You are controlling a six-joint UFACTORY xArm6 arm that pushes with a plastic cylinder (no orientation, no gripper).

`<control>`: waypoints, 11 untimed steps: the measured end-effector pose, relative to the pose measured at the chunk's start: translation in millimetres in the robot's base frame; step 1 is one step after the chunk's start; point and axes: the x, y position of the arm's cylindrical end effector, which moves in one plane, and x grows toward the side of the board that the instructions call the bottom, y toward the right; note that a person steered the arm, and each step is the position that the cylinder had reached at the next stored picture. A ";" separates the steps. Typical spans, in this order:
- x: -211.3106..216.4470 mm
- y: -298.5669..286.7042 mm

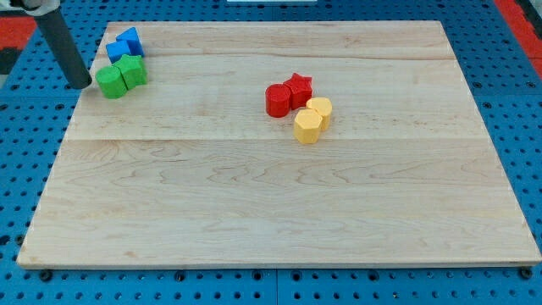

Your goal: Slide the blue cube right and up a bit

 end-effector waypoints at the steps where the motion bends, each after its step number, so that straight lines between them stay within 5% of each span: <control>1: -2.7 0.0; 6: -55.8 -2.0; 11: -69.9 153.0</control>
